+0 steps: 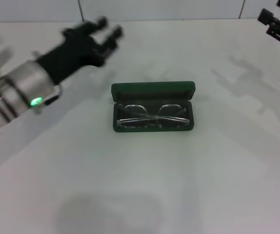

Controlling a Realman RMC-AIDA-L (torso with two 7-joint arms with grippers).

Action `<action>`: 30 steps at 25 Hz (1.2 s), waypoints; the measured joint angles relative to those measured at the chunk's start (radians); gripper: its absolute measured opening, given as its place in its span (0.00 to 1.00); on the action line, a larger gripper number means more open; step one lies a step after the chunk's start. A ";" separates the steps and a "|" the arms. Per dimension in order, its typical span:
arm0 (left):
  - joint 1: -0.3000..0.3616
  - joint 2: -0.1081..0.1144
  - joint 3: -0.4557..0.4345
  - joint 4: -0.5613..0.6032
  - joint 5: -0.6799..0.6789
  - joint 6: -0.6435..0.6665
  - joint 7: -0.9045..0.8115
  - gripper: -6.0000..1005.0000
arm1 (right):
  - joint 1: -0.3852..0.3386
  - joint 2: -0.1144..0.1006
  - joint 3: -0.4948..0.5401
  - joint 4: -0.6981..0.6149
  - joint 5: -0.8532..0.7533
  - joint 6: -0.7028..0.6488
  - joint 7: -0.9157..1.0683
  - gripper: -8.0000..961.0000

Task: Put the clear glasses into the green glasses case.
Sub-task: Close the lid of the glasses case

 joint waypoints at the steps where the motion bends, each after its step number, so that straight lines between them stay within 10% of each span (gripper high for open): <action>1: -0.023 0.000 0.008 0.022 0.063 -0.055 -0.073 0.43 | -0.004 0.008 0.012 -0.004 0.000 0.003 -0.012 0.48; 6: -0.131 -0.006 0.020 0.083 0.370 -0.250 -0.371 0.43 | 0.001 0.012 0.015 0.000 -0.006 0.016 -0.021 0.70; 13: -0.193 -0.003 0.198 0.101 0.463 -0.306 -0.508 0.43 | 0.009 0.014 -0.004 0.003 -0.010 0.042 -0.024 0.87; 30: -0.078 -0.006 0.322 0.205 0.488 -0.285 -0.505 0.43 | 0.015 0.015 -0.023 0.003 -0.010 0.082 -0.026 0.87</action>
